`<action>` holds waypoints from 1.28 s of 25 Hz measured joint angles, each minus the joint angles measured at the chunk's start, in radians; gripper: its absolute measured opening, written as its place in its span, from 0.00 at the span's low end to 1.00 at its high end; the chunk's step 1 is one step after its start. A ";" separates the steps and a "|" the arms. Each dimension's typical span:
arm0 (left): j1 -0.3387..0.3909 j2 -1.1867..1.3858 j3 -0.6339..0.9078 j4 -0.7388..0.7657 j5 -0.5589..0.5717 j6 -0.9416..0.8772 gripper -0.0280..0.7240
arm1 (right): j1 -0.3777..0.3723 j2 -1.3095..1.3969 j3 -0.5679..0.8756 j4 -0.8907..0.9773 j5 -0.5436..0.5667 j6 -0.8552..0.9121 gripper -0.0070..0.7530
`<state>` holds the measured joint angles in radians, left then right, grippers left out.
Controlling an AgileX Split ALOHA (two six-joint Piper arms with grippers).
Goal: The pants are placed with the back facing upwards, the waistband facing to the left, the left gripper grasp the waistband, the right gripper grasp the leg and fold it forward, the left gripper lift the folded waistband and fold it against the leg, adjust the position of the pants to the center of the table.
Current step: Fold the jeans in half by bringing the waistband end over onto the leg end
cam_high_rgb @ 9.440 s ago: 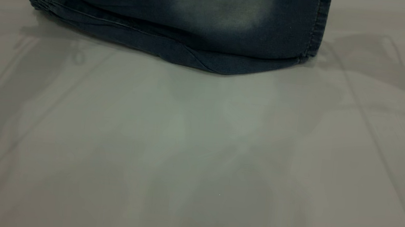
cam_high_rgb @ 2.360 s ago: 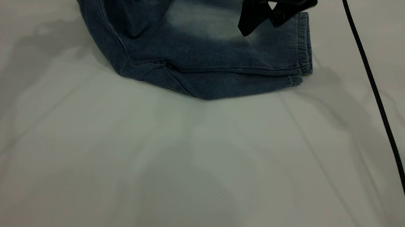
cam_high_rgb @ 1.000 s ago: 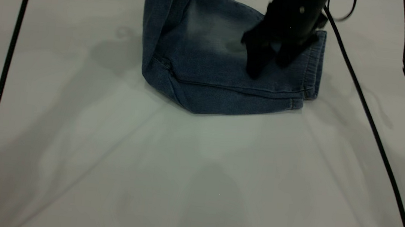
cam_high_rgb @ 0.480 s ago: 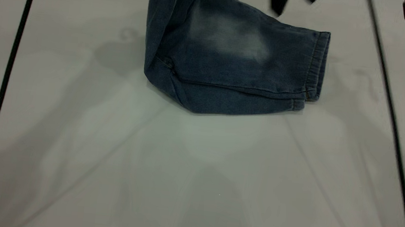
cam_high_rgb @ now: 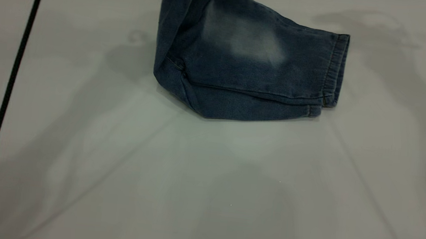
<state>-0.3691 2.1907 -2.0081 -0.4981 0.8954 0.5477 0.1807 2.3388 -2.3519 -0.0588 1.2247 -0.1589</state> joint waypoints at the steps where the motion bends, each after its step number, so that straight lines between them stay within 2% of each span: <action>1: -0.010 0.001 0.000 0.000 -0.003 0.003 0.17 | -0.007 0.000 -0.028 0.007 0.000 0.000 0.64; 9: -0.115 0.021 0.000 0.003 -0.088 0.004 0.17 | -0.011 -0.001 -0.169 0.008 0.000 0.000 0.64; 19: -0.220 0.155 0.001 0.001 -0.172 0.001 0.19 | -0.011 -0.001 -0.181 0.008 -0.002 0.000 0.64; 22: -0.257 0.181 0.001 -0.003 -0.225 0.001 0.28 | -0.011 -0.001 -0.181 0.008 -0.002 -0.001 0.64; 28: -0.312 0.188 0.001 -0.008 -0.348 -0.002 0.57 | -0.011 -0.001 -0.181 0.008 -0.003 -0.002 0.64; 32: -0.309 0.181 0.001 0.006 -0.350 -0.044 0.63 | -0.011 -0.011 -0.181 0.008 -0.003 -0.002 0.64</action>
<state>-0.6776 2.3713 -2.0072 -0.4924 0.5457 0.5041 0.1698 2.3278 -2.5330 -0.0512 1.2216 -0.1613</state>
